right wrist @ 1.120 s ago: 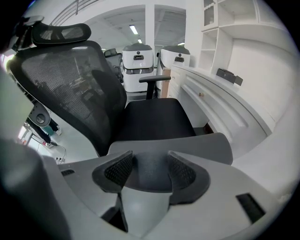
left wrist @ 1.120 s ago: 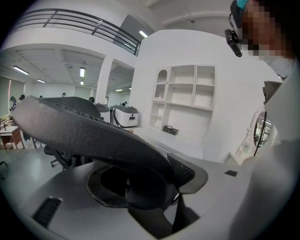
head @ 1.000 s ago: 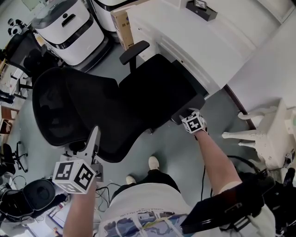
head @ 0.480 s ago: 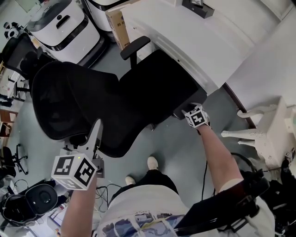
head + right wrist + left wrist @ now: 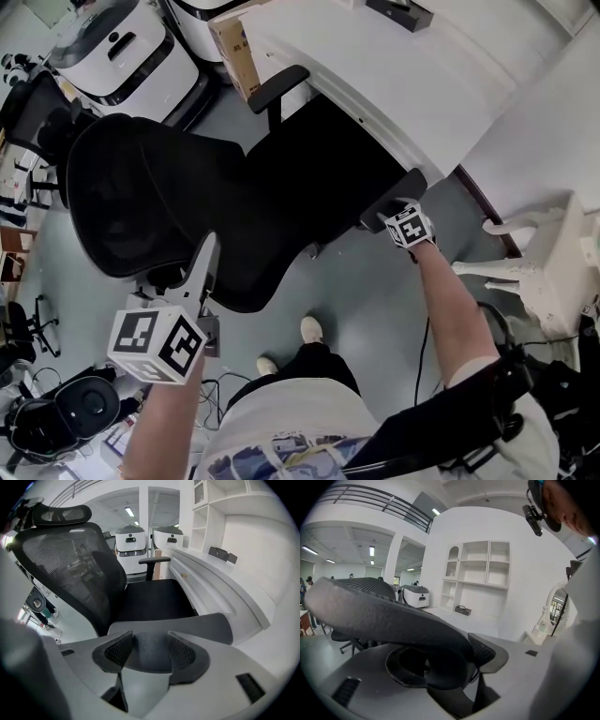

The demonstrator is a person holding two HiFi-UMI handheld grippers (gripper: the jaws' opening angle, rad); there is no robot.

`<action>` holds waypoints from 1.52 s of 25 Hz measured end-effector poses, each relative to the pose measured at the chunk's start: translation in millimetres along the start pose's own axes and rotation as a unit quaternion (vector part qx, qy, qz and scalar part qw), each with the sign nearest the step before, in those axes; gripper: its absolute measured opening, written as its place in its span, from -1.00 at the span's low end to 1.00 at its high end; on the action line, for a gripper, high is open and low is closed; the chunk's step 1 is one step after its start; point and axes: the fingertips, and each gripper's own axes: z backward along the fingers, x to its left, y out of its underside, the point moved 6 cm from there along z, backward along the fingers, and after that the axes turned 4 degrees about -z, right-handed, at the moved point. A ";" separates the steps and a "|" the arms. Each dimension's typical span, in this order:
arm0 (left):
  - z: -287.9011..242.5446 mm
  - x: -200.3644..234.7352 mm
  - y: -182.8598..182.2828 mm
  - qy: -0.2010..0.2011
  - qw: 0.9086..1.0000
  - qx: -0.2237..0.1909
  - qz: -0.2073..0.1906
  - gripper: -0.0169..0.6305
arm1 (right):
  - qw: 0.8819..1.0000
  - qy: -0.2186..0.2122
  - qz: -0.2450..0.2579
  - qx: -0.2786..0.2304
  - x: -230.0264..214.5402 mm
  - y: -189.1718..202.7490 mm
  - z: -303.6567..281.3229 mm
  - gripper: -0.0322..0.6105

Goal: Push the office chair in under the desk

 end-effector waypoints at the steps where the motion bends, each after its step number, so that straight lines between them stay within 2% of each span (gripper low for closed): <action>1: -1.1 -2.4 -0.2 0.001 1.000 -0.001 -0.002 -0.09 | 1.000 0.001 0.001 0.002 -2.3 -0.6 0.3 -0.12; 17: -8.4 -8.4 -3.9 0.005 1.000 -0.001 -0.016 -0.07 | 1.000 -0.006 -0.007 -0.013 -9.1 -0.7 -0.3 -0.13; 29: 5.2 -4.7 5.9 0.004 0.999 0.012 -0.032 -0.02 | 0.999 0.030 -0.026 -0.024 10.8 -6.1 17.3 -0.17; 32: 17.6 -3.3 8.0 0.012 0.999 0.005 -0.037 -0.02 | 0.998 0.037 -0.024 -0.034 23.7 -9.8 32.8 -0.26; 38: 57.9 4.7 15.0 0.035 0.998 -0.010 -0.056 -0.02 | 0.996 0.057 -0.043 -0.046 66.1 -4.1 69.3 -0.66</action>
